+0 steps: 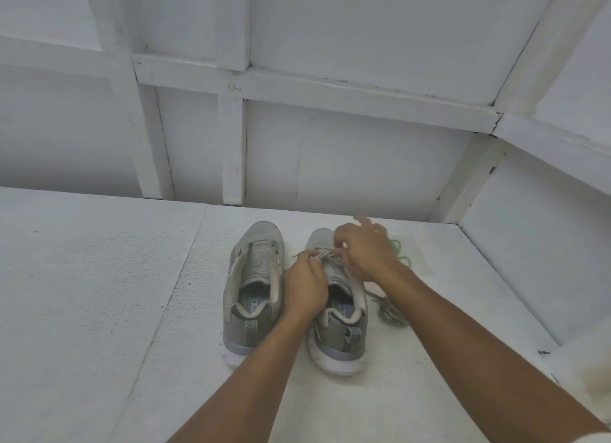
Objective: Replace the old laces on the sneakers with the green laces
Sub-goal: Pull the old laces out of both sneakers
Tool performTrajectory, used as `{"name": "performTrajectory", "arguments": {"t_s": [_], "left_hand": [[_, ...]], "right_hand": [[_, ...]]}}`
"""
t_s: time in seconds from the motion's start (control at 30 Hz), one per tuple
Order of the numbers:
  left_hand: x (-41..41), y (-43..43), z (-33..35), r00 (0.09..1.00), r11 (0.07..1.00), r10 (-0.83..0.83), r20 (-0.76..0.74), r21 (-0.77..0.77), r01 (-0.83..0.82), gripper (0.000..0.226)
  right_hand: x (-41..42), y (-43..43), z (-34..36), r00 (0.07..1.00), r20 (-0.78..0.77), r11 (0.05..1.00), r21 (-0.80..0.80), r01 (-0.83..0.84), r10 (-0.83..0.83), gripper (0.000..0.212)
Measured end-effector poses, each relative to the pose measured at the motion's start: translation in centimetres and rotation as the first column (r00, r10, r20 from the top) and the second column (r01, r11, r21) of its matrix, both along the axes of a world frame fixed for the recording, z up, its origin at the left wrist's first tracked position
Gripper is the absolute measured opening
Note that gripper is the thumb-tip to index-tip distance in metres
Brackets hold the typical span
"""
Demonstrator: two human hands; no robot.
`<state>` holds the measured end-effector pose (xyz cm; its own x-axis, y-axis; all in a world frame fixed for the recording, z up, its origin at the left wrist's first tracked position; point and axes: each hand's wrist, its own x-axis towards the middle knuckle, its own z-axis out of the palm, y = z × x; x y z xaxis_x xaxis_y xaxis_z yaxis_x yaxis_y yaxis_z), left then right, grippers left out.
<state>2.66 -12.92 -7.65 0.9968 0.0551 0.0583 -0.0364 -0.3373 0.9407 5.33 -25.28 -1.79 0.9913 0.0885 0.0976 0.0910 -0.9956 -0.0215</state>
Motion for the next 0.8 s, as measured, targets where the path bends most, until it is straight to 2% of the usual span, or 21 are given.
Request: {"name": "performTrajectory", "arguments": {"t_s": [0.07, 0.13, 0.2, 0.3, 0.4, 0.5, 0.63, 0.8], "left_hand": [[0.0, 0.0, -0.1, 1.000, 1.000, -0.001, 0.006, 0.001, 0.001, 0.033], [0.0, 0.0, -0.1, 1.000, 1.000, -0.003, 0.002, 0.004, 0.003, 0.034], [0.0, 0.0, -0.1, 1.000, 1.000, -0.003, -0.005, 0.007, 0.003, 0.035], [0.0, 0.0, -0.1, 1.000, 1.000, 0.006, -0.004, 0.014, -0.006, 0.035], [-0.1, 0.1, 0.0, 1.000, 1.000, 0.012, -0.003, 0.009, -0.012, 0.034], [-0.2, 0.0, 0.0, 1.000, 1.000, 0.018, -0.004, 0.006, -0.018, 0.034], [-0.2, 0.1, 0.1, 1.000, 1.000, 0.012, 0.000, 0.007, -0.012, 0.034], [-0.1, 0.0, 0.0, 1.000, 1.000, 0.012, -0.006, 0.016, -0.012, 0.035]], "right_hand": [[0.2, -1.9, 1.4, 0.977, 0.164, 0.991, 0.042, 0.128, -0.133, 0.010], [0.5, -3.7, 2.5, 0.941, 0.225, 0.967, 0.070, 0.245, -0.254, 0.014], [0.7, -4.2, 2.6, 0.941, 0.176, 0.956, 0.099, 0.276, -0.290, 0.026], [0.3, -2.4, 1.5, 0.990, 0.038, 0.979, 0.156, 0.129, -0.137, 0.046], [-0.2, -0.2, -0.3, 0.996, -0.077, 0.994, 0.098, -0.037, 0.045, 0.032], [-0.4, 0.7, -1.0, 0.993, -0.082, 0.995, 0.067, -0.077, 0.082, 0.018], [-0.4, -0.1, 0.1, 0.997, 0.056, 0.994, 0.085, -0.063, 0.058, 0.007], [0.0, -3.0, 2.3, 0.986, 0.155, 0.983, 0.182, 0.032, -0.061, 0.010]]}}
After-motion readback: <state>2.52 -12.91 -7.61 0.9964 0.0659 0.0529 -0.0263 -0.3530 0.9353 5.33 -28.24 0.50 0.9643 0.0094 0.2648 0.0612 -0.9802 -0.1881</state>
